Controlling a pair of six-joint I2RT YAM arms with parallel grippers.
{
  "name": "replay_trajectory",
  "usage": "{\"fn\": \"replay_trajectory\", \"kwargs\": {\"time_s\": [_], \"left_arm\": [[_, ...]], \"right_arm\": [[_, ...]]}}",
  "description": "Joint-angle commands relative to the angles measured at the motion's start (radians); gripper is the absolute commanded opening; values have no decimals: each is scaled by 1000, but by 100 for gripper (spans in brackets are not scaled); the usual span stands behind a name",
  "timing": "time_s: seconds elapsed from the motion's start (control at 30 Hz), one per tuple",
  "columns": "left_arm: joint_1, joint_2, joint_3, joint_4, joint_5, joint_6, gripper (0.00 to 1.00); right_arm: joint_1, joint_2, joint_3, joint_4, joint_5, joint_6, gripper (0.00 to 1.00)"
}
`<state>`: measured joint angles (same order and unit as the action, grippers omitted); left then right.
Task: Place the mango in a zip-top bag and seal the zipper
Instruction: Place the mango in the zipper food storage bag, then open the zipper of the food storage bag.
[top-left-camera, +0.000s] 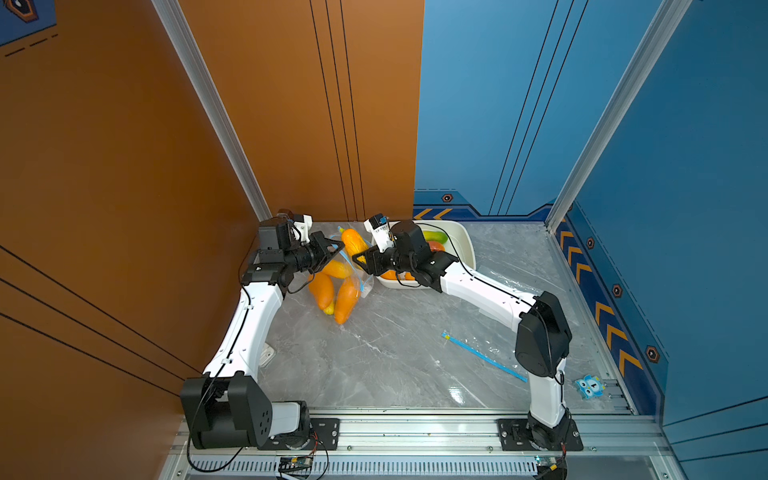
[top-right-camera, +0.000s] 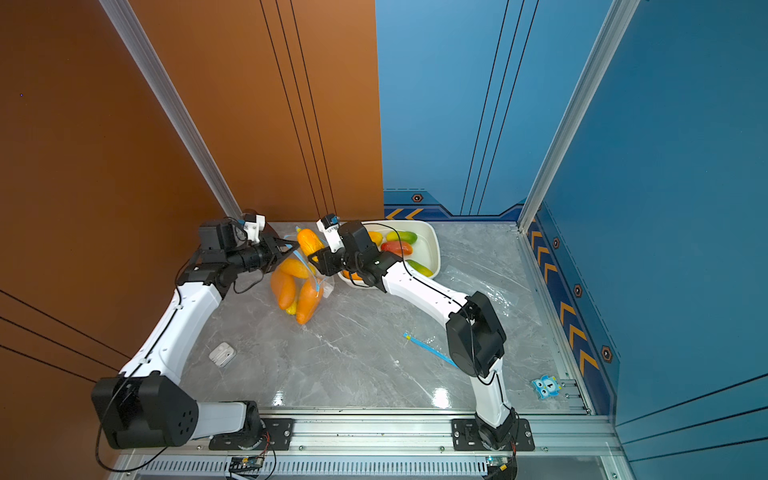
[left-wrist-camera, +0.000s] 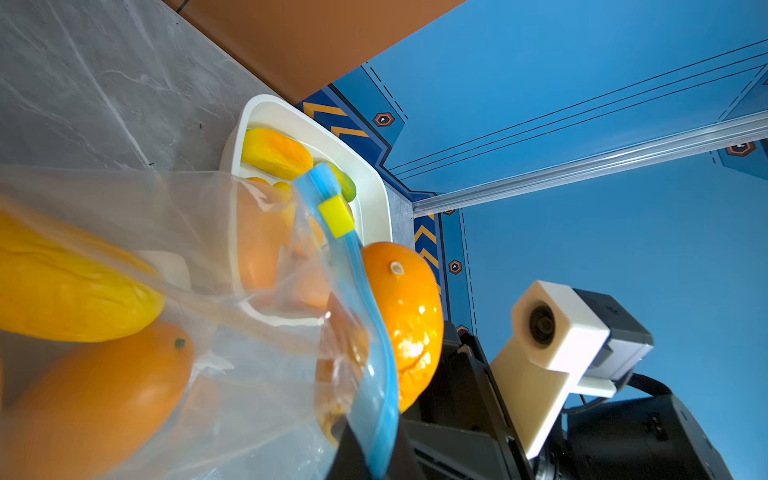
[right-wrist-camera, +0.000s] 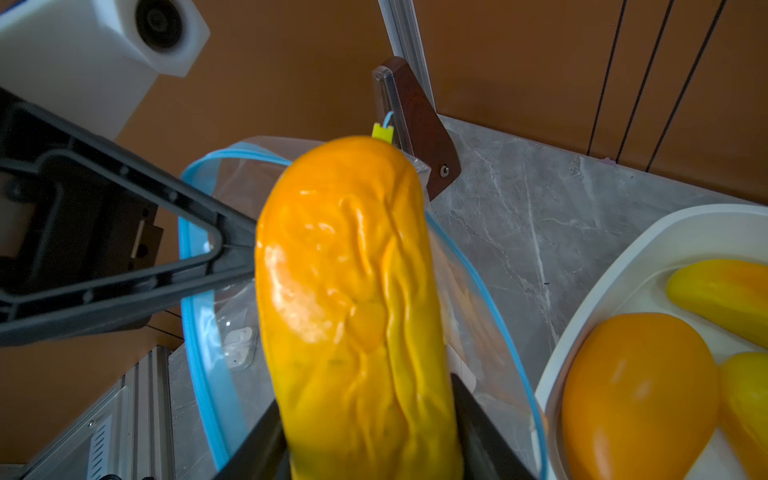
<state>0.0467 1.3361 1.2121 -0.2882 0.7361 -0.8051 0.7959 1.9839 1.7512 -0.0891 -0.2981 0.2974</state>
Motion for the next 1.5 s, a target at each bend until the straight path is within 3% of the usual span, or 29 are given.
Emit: {"fn": "replay_trajectory", "kwargs": {"time_s": [0.0, 0.2, 0.4, 0.73, 1.07, 1.1, 1.23, 1.47], "left_arm": [[-3, -14, 36, 15, 10, -2, 0], [5, -8, 39, 17, 11, -14, 0], [9, -6, 37, 17, 9, -16, 0], [11, -33, 36, 16, 16, -14, 0], [5, -44, 30, 16, 34, -14, 0], [5, -47, 30, 16, 34, -14, 0], [4, -56, 35, 14, 31, -19, 0], [17, -61, 21, 15, 37, -22, 0]], "right_arm": [[17, 12, 33, 19, 21, 11, 38], [36, -56, -91, 110, 25, -46, 41], [34, -49, -80, 41, 14, -130, 41], [35, 60, 144, -231, 57, -217, 46], [57, 98, 244, -339, 101, -257, 52], [57, 119, 263, -350, 112, -247, 54], [58, 159, 369, -425, 134, -220, 84], [52, 56, 354, -427, 128, -167, 84]]}}
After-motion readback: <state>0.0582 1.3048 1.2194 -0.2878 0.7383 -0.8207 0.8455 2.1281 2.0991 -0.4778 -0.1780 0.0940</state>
